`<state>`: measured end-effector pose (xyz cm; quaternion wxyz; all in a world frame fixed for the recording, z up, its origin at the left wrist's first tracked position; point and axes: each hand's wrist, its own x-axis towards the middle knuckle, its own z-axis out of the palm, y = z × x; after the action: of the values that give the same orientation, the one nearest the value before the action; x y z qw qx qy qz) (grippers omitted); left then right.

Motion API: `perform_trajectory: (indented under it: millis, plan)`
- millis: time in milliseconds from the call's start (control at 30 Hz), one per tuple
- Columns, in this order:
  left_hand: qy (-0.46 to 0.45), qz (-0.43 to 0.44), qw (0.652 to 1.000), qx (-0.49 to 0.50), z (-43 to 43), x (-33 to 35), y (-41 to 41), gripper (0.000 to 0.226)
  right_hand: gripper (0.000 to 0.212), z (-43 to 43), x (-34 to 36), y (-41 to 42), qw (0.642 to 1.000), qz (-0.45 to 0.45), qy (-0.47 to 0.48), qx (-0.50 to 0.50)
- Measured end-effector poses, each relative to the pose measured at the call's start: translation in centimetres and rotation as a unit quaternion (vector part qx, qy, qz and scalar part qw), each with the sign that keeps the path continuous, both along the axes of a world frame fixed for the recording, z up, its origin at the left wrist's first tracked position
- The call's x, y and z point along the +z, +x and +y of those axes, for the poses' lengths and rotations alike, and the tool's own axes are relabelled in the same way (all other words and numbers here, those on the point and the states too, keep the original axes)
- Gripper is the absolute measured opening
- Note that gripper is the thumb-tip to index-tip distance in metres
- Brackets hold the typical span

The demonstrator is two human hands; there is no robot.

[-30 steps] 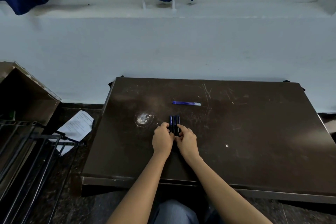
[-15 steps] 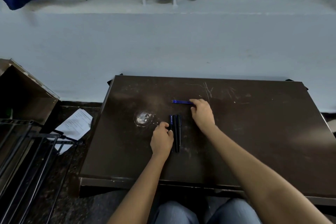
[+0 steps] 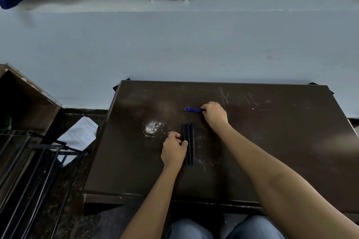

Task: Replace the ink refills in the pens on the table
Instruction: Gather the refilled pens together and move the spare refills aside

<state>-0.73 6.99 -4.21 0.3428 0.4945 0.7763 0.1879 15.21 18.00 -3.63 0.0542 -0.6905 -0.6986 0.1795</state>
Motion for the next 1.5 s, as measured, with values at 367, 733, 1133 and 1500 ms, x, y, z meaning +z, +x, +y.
perform_trajectory:
  millis: [367, 733, 1133, 1500]
  plan:
    - [-0.023, -0.056, 0.998, 0.023, -0.2, 0.5, -0.3, 0.034, 0.026, -5.8, -0.8, 2.6, 0.989, 0.013, 0.034, -0.143]
    - [-0.019, -0.049, 0.998, 0.038, -0.8, 1.1, 0.8, 0.025, 0.028, -12.4, -1.2, 5.1, 0.961, 0.039, 0.046, -0.27]
    - [0.097, 0.098, 0.983, -0.12, -4.2, 0.0, 3.4, 0.068, 0.035, -14.4, -1.6, 5.3, 0.954, 0.052, 0.06, -0.288]
    - [0.092, 0.099, 0.978, -0.161, -3.8, -2.0, 4.2, 0.058, 0.032, -14.0, -2.5, 5.5, 0.958, 0.068, 0.075, -0.268]
